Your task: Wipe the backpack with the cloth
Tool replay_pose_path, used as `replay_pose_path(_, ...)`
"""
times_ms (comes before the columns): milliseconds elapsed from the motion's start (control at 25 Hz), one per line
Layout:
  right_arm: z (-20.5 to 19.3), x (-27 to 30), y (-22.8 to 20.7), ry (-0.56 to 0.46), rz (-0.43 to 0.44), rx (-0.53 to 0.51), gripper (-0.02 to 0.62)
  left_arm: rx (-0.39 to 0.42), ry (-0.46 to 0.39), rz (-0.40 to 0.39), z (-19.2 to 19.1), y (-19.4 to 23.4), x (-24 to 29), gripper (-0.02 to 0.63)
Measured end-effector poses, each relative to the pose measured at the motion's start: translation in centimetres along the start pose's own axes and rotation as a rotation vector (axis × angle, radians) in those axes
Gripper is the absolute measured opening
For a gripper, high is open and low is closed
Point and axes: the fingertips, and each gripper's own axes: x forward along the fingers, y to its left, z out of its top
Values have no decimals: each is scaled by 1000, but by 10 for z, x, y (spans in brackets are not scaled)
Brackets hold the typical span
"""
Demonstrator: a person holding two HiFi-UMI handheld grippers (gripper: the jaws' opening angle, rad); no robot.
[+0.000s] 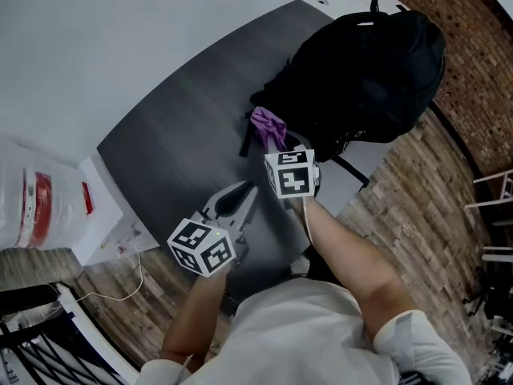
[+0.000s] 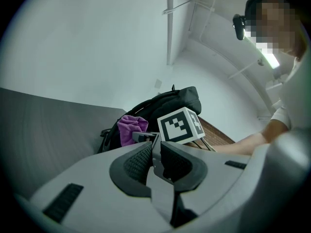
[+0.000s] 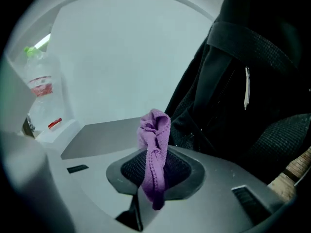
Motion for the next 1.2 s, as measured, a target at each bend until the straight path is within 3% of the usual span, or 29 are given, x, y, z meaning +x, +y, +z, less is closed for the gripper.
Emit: replay_pose_path(1200, -59, -60, -95, 14, -136, 110, 78, 45, 86, -100, -21, -50, 35, 57)
